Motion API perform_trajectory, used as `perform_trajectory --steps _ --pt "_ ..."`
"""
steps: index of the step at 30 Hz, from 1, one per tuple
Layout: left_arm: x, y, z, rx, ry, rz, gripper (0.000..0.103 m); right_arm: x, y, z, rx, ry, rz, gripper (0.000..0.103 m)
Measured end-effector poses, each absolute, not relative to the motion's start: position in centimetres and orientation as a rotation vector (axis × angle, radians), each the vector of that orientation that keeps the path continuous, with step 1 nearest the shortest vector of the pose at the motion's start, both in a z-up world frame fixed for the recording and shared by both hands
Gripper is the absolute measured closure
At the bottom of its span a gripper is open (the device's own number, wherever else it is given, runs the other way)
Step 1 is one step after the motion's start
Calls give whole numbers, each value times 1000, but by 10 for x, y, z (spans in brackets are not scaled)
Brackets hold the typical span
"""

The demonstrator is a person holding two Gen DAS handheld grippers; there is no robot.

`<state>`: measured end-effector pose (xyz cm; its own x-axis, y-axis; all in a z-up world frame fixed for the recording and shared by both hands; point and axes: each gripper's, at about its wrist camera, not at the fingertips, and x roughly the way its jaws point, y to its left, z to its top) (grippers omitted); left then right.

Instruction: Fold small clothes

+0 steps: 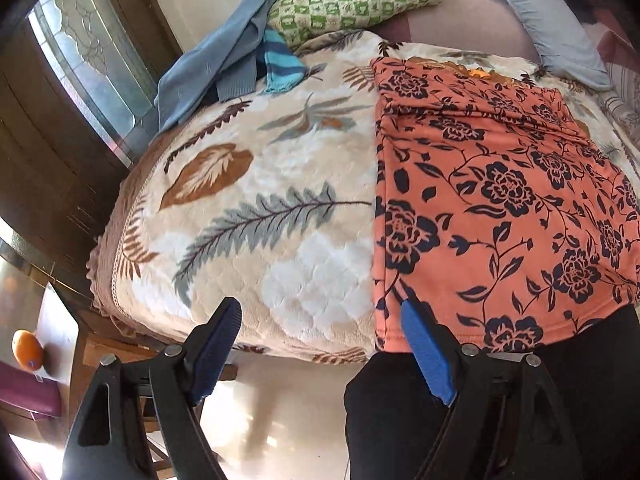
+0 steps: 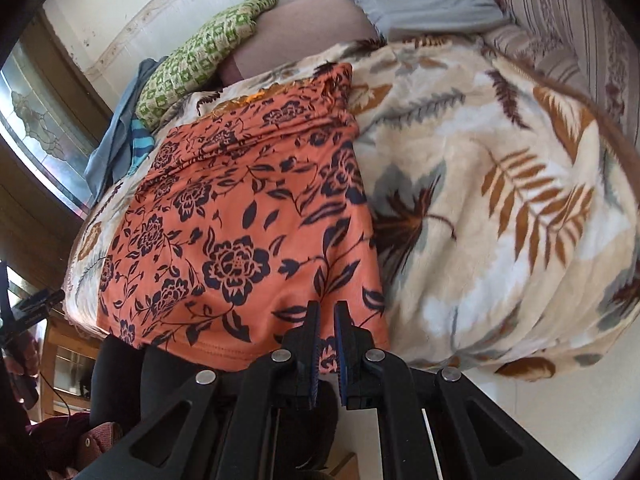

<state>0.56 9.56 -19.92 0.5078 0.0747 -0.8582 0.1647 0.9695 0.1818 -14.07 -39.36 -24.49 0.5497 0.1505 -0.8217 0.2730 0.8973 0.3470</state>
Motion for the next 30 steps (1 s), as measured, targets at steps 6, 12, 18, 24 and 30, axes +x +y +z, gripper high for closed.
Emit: perform_trajectory --steps 6,12,18,24,30 --pt "8 108 -222 167 1109 -106 21 -133 -403 -259 633 978 0 85" --pt "13 106 -242 94 1170 -162 21 -137 -411 -256 716 928 22 30" --pt "20 101 -251 10 1192 -232 21 -139 -430 -276 902 932 48 30" --pt "29 104 -256 -52 1198 -279 51 -138 -440 -285 894 939 -27 33" --pt "29 105 -263 -59 1195 -307 57 -136 -453 -293 914 946 -29 40"
